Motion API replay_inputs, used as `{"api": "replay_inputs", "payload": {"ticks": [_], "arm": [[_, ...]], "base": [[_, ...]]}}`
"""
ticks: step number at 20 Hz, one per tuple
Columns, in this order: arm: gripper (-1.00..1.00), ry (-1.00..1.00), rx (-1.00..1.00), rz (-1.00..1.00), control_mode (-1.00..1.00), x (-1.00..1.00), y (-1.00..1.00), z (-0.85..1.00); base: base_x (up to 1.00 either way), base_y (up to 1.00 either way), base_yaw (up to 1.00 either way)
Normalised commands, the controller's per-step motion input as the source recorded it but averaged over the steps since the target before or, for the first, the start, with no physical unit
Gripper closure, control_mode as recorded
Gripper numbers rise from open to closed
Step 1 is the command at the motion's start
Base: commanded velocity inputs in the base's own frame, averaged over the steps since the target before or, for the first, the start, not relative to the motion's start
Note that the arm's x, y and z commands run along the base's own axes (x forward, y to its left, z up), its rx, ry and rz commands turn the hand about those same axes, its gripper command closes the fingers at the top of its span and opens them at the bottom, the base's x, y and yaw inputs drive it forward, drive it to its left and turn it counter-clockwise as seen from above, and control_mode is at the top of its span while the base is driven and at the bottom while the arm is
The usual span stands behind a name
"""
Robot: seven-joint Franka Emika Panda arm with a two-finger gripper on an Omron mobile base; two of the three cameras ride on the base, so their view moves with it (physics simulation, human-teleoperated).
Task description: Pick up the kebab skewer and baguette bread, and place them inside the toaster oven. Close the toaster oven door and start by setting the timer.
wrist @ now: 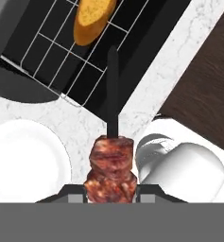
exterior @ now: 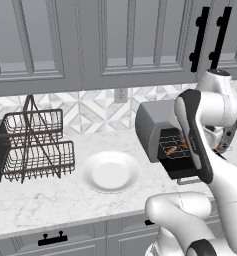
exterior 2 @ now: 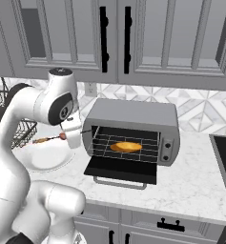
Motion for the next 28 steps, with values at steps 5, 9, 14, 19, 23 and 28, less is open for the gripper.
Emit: {"api": "replay_inputs", "payload": {"ticks": [5, 9, 14, 19, 23, 28], "arm": [[1.00, 0.00, 0.14, -0.30, -1.00, 0.03, -1.00, 0.10], [1.00, 0.00, 0.08, -0.12, -1.00, 0.19, -0.95, 0.03], [1.00, 0.00, 0.00, 0.00, -1.00, 0.28, -0.53, -0.28], [1.00, -0.06, -0.01, -0.01, -1.00, 0.34, -0.23, -0.81], [1.00, -0.09, 0.00, -0.08, -1.00, 0.54, -0.09, -0.58], [1.00, -0.10, 0.00, -0.10, -1.00, 0.52, -0.14, -0.50]], "base": [[0.00, 0.00, 0.00], [0.00, 0.00, 0.00], [0.00, 0.00, 0.00], [0.00, 0.00, 0.00], [0.00, 0.00, 0.00], [0.00, 0.00, 0.00]]}}
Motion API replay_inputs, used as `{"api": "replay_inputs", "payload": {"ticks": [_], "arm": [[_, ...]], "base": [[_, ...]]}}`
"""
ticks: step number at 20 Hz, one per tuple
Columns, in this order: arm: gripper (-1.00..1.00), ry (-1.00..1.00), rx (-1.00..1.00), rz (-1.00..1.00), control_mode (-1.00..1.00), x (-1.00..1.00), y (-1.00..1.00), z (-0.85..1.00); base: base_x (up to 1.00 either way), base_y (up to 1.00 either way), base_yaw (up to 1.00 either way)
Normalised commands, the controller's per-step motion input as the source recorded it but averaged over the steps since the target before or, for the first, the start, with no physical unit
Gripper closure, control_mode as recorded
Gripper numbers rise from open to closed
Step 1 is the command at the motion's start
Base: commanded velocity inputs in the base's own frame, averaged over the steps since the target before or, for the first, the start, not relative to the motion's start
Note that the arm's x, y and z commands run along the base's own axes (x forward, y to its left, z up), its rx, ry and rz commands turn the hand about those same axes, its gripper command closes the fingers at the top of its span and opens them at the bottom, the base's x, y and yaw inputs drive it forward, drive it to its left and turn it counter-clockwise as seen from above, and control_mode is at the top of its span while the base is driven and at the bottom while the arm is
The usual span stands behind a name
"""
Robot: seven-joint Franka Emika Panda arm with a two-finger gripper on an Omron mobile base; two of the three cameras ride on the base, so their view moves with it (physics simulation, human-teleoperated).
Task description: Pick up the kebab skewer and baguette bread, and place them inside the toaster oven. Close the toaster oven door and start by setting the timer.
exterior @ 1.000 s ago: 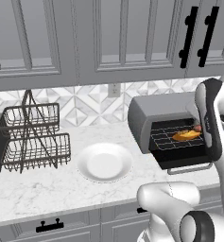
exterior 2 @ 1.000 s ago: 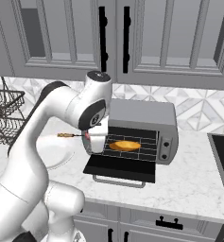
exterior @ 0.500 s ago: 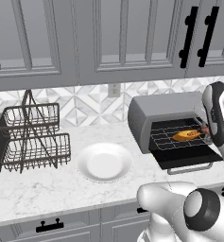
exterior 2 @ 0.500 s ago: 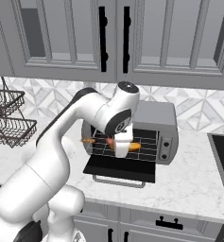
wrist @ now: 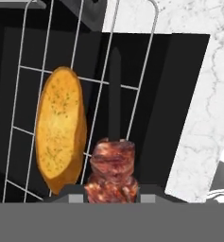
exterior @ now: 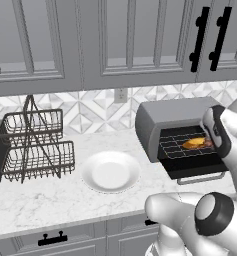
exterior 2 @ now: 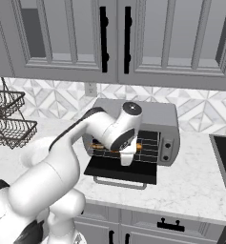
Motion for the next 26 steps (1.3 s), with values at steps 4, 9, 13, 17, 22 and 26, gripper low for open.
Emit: {"api": "replay_inputs", "payload": {"ticks": [4, 9, 13, 17, 22, 26], "arm": [[1.00, -0.05, 0.00, -0.17, -1.00, 0.35, -0.21, -0.29], [1.00, 0.00, 0.00, -0.13, -1.00, 0.43, -0.05, -0.11], [1.00, 0.00, 0.00, 0.00, -1.00, 0.34, -0.04, -0.13], [1.00, 0.01, 0.00, 0.00, -1.00, 0.11, -0.12, -0.19], [1.00, 0.00, 0.00, 0.00, -1.00, 0.01, -0.04, -0.18], [-1.00, 0.00, 0.00, 0.00, -1.00, 0.00, 0.00, -0.01]], "base": [[0.00, 0.00, 0.00], [0.00, 0.00, 0.00], [0.00, 0.00, 0.00], [0.00, 0.00, 0.00], [0.00, 0.00, 0.00], [0.00, 0.00, 0.00]]}}
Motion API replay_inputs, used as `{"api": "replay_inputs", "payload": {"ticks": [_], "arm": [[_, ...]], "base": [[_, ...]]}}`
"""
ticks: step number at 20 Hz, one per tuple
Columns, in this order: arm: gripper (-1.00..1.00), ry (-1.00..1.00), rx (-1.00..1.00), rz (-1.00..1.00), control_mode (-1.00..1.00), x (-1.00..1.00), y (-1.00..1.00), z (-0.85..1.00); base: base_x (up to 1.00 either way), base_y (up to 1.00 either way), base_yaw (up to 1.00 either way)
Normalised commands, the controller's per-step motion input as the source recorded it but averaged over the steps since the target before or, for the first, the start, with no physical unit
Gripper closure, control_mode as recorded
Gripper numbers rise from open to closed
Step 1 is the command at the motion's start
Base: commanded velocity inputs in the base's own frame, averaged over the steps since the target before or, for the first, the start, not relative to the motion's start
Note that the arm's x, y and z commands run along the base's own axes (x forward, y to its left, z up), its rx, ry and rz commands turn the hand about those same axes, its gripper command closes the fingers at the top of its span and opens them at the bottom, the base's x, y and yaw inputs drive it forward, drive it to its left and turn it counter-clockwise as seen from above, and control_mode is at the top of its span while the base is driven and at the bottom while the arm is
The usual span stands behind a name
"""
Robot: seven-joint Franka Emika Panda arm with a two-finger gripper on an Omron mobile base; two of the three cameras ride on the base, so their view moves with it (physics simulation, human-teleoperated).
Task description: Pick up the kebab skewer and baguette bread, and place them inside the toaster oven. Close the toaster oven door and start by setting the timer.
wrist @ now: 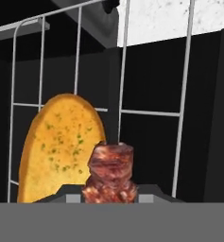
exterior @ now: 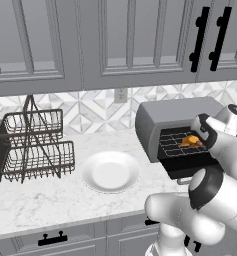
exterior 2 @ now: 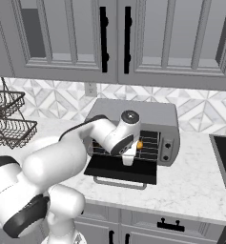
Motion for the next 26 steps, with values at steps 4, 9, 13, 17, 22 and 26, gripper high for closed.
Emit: {"api": "replay_inputs", "payload": {"ticks": [4, 9, 13, 17, 22, 26], "arm": [[-1.00, 0.00, 0.00, 0.00, -1.00, 0.00, 0.00, 0.00], [-1.00, 0.00, 0.00, 0.00, -1.00, 0.00, 0.00, 0.00], [-1.00, -0.01, 0.00, 0.00, -1.00, -0.03, -0.04, 0.01], [-1.00, -0.01, 0.00, 0.00, -1.00, -0.23, -0.14, 0.14], [-1.00, 0.00, 0.00, 0.00, -1.00, -0.10, -0.08, 0.18], [-1.00, 0.00, 0.00, 0.01, -1.00, -0.07, -0.03, 0.26]], "base": [[0.00, 0.00, 0.00], [0.00, 0.00, 0.00], [0.00, 0.00, 0.00], [0.00, 0.00, 0.00], [0.00, 0.00, 0.00], [0.00, 0.00, 0.00]]}}
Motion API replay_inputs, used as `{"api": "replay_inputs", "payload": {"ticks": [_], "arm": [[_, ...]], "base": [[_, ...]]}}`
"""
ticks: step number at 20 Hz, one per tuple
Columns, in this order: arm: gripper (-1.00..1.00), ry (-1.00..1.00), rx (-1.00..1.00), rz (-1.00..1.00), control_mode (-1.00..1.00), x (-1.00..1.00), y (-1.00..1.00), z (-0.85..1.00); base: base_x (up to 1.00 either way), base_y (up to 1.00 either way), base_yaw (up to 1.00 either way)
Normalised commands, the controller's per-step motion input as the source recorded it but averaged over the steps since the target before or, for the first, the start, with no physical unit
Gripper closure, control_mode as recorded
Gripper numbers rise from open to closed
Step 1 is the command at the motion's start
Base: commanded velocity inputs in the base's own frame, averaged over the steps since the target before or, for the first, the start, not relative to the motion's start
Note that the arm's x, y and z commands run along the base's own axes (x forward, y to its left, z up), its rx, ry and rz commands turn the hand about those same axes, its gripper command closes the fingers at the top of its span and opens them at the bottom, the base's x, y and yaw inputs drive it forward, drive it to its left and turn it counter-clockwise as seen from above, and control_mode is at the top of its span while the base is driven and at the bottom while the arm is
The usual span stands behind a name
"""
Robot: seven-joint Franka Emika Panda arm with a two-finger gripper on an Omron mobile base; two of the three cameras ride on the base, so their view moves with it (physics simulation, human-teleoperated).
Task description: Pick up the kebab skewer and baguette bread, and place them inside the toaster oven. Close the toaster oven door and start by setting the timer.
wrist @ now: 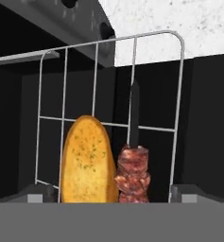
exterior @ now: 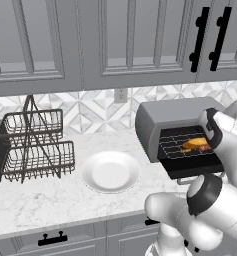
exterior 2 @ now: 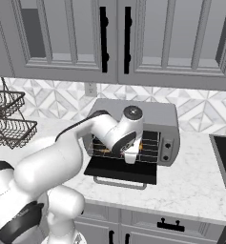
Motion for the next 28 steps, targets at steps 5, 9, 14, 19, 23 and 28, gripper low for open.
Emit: {"api": "replay_inputs", "payload": {"ticks": [5, 9, 14, 19, 23, 28], "arm": [[-1.00, -0.23, -0.06, 0.25, -1.00, -0.47, 0.01, -0.03], [-1.00, -0.30, -0.05, 0.36, -1.00, -0.16, 0.01, -0.26], [-1.00, -0.45, -0.19, 0.31, -1.00, -0.35, -0.03, 0.00], [-1.00, -0.39, -0.25, 0.27, -1.00, -0.23, -0.05, 0.00], [-1.00, -0.33, -0.31, 0.31, -1.00, -0.10, 0.00, 0.00], [-1.00, -0.31, -0.34, 0.28, -1.00, -0.02, 0.01, -0.03]], "base": [[0.00, 0.00, 0.00], [0.00, 0.00, 0.00], [0.00, 0.00, 0.00], [0.00, 0.00, 0.00], [0.00, 0.00, 0.00], [0.00, 0.00, 0.00]]}}
